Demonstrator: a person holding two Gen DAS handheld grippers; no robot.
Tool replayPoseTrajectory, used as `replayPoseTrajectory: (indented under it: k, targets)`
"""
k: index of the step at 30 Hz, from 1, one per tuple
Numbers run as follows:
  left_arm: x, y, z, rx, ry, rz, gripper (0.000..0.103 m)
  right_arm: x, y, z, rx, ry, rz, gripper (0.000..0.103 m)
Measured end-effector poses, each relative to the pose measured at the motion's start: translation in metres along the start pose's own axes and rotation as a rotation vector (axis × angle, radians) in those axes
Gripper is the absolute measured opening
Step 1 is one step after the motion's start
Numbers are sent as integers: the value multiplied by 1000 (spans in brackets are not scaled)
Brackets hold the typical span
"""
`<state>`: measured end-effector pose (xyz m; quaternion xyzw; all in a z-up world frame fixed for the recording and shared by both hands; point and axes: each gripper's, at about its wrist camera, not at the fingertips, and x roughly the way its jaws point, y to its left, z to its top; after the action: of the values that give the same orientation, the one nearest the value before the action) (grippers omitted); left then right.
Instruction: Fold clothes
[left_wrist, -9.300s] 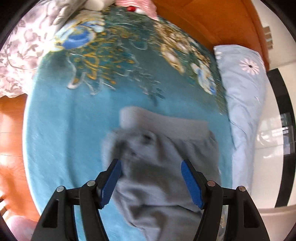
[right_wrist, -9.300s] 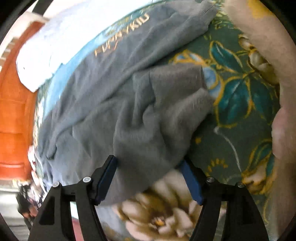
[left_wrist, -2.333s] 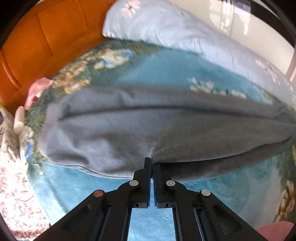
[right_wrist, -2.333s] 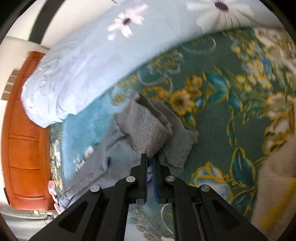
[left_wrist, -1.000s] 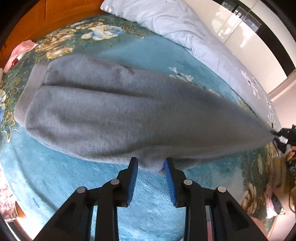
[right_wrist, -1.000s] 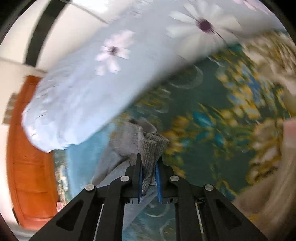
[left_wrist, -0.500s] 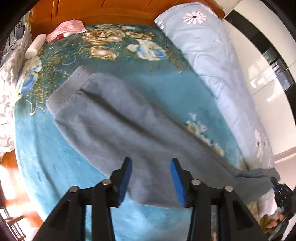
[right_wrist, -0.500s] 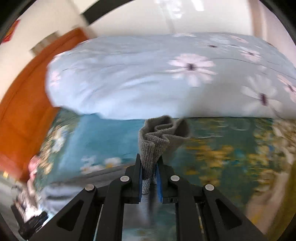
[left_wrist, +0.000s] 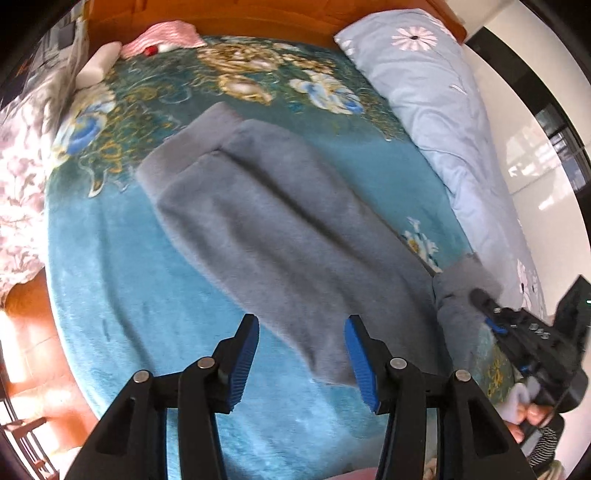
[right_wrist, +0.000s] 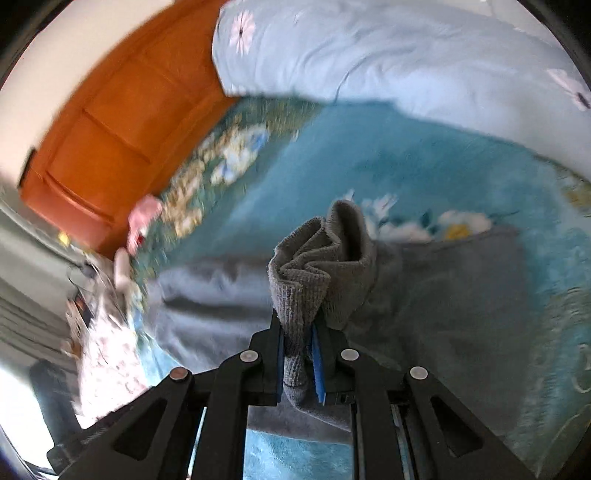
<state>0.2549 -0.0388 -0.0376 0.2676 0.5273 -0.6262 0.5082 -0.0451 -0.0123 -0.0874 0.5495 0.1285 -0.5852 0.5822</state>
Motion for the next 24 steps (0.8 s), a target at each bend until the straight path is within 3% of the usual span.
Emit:
replayPoseTrajectory:
  k: [5, 7, 9, 14, 18, 20, 24]
  targets:
    - [6, 31, 4, -66, 5, 1, 54, 40, 11, -9, -23, 116, -7, 19]
    - [9, 44, 7, -104, 2, 6, 56, 44, 12, -11, -25, 143, 15, 28]
    - [12, 58, 11, -143, -3, 2, 56, 37, 8, -12, 1, 138, 62, 35]
    - [14, 97, 32, -251, -58, -39, 59, -1, 0, -11, 14, 93, 107, 35]
    - [25, 136, 51, -366, -100, 6, 62, -40, -12, -19, 2, 63, 107, 37]
    - [39, 150, 61, -398, -81, -20, 62, -57, -20, -24, 9, 50, 95, 37]
    - [61, 169, 72, -495, -83, -171, 62, -82, -42, -37, 71, 22, 91, 37]
